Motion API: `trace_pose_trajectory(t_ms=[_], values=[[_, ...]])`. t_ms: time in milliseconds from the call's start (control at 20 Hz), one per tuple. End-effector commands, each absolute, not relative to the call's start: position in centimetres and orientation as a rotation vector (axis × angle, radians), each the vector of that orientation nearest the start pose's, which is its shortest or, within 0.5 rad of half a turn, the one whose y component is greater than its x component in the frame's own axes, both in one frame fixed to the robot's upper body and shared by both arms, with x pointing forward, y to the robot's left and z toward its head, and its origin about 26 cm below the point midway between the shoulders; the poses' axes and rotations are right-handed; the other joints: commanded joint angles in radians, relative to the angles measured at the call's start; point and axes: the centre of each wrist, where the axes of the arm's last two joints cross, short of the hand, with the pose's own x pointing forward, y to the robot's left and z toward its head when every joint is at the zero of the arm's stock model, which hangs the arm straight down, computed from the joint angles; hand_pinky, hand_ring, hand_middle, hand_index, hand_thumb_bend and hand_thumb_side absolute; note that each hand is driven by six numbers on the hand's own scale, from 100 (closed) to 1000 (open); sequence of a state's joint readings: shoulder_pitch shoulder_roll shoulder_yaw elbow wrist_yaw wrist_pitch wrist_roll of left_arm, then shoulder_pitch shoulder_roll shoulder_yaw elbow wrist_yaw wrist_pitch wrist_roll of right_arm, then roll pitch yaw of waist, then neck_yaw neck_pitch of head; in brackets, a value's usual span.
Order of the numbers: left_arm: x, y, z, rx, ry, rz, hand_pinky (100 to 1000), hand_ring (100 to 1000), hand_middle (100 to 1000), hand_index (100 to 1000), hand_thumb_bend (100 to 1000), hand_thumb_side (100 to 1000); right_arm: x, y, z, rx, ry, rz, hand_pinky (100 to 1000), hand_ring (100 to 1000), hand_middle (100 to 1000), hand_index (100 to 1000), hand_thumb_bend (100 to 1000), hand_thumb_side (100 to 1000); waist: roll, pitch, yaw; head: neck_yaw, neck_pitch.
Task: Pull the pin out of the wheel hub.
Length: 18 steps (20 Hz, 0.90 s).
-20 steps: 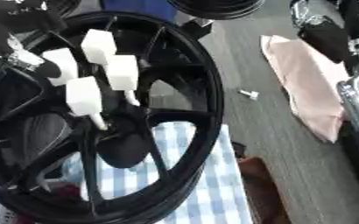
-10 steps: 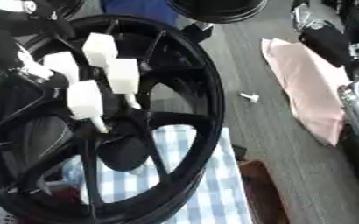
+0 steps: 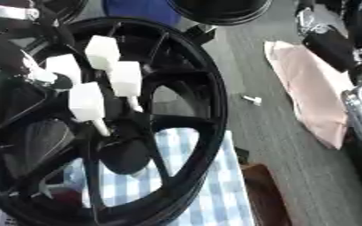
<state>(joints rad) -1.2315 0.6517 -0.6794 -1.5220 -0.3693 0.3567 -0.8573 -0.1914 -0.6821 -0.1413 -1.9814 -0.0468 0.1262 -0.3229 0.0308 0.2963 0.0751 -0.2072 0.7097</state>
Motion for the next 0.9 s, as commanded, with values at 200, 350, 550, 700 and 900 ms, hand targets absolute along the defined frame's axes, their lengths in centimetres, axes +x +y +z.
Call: trace_pose_trajectory(t_ms=[200, 350, 550, 700, 900], values=[[38.09, 14.13, 34.91, 0.597, -1.190, -1.866, 838, 806, 756, 837, 495, 390, 27.82, -35.04, 23.79, -0.771, -2.140, 0.197, 891, 777, 765, 788, 176, 363, 0.010, -0.013, -0.002, 0.003, -0.018], [38.29, 14.33, 34.97, 0.598, -1.189, -1.846, 835, 804, 756, 838, 467, 421, 27.82, -35.04, 23.76, -0.771, -2.139, 0.196, 891, 777, 765, 787, 174, 365, 0.009, -0.012, -0.002, 0.004, -0.018], [38.37, 14.33, 35.00, 0.593, -1.189, -1.833, 831, 799, 750, 833, 476, 415, 27.82, -35.03, 23.73, -0.769, -2.139, 0.195, 892, 777, 765, 787, 173, 366, 0.008, -0.010, -0.002, 0.005, -0.021], [38.40, 14.27, 34.99, 0.587, -1.191, -1.828, 827, 794, 748, 833, 474, 402, 27.82, -35.03, 23.72, -0.768, -2.139, 0.194, 892, 777, 765, 787, 173, 366, 0.007, -0.009, -0.004, 0.006, -0.023], [38.36, 13.87, 35.07, 0.569, -1.201, -1.828, 821, 780, 738, 824, 484, 388, 27.83, -35.00, 23.70, -0.765, -2.140, 0.193, 892, 777, 765, 787, 172, 368, 0.007, -0.007, -0.008, 0.009, -0.027]])
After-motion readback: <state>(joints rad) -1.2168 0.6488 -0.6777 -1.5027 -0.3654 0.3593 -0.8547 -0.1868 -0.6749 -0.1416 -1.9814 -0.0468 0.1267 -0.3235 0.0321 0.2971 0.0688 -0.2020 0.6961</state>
